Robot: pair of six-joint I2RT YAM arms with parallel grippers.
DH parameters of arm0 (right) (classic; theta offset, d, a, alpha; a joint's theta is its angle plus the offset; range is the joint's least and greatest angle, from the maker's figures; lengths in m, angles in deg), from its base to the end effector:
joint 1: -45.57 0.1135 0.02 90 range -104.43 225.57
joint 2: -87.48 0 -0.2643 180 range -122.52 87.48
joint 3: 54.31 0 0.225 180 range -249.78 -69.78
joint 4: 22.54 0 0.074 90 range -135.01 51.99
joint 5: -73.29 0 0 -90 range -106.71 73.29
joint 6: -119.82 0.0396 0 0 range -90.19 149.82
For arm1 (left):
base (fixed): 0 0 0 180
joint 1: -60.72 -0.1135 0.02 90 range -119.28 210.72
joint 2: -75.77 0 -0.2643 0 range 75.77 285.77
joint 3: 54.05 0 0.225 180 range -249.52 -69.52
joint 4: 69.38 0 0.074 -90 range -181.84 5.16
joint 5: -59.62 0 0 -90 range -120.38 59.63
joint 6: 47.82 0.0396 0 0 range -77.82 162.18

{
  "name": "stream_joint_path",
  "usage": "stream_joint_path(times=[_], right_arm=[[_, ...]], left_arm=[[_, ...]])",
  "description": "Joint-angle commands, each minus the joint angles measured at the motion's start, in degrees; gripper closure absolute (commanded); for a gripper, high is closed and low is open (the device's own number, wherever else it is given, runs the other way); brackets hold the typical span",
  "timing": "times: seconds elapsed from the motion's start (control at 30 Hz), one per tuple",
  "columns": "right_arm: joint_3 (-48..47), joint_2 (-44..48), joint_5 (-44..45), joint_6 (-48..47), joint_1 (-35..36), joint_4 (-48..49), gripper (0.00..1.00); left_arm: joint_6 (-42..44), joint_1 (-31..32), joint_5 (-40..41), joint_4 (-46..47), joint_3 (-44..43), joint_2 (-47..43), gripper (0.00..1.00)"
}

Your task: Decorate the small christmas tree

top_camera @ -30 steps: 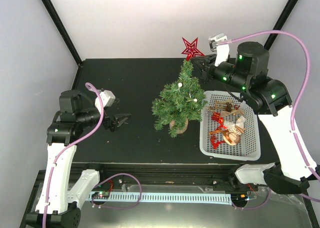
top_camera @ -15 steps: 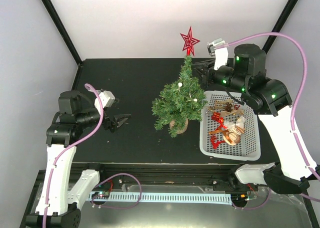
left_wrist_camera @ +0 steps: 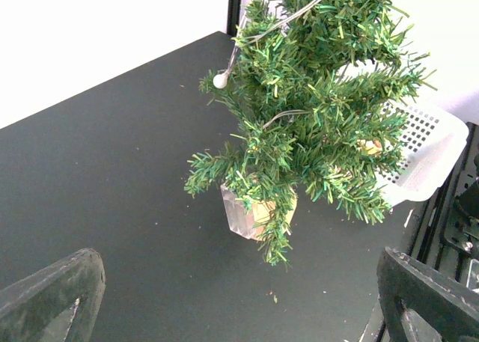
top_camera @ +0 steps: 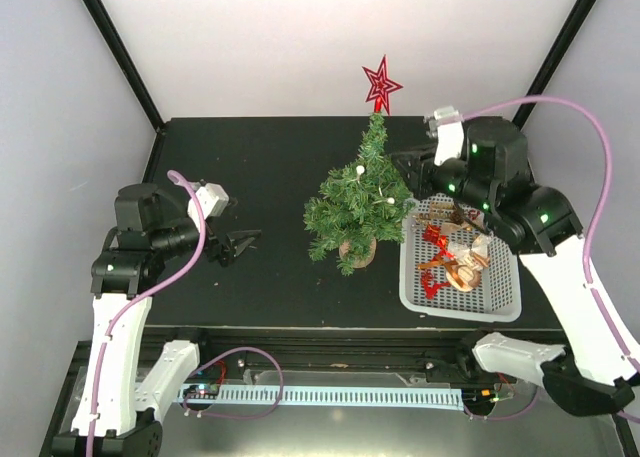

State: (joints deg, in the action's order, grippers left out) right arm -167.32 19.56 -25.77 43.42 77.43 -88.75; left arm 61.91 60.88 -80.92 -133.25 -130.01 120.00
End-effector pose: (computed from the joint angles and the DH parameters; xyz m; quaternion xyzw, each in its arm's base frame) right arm 0.1538 0.1030 0.4770 -0.1746 0.8046 0.2779 0.4948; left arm 0.1059 -0.0309 0.3634 0.3401 0.7439 -0.2938 0.4946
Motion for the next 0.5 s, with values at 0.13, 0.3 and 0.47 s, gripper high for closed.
stream_joint_path(times=[0.13, 0.3, 0.47], right_arm=[[24.60, 11.05, 18.11, 10.48, 0.31, 3.27, 0.72], [32.10, 7.54, 20.81, 15.39, -2.41, 2.67, 0.73], [36.01, 2.20, 17.54, 19.73, -11.14, 4.46, 0.71]], left_arm=[[0.07, -0.50, -0.01, 1.06, 0.31, 0.53, 0.01], [-0.48, -0.50, 0.03, 1.13, -0.47, 1.61, 0.01], [-0.57, -0.53, 0.42, 1.03, -0.37, 1.53, 0.01]])
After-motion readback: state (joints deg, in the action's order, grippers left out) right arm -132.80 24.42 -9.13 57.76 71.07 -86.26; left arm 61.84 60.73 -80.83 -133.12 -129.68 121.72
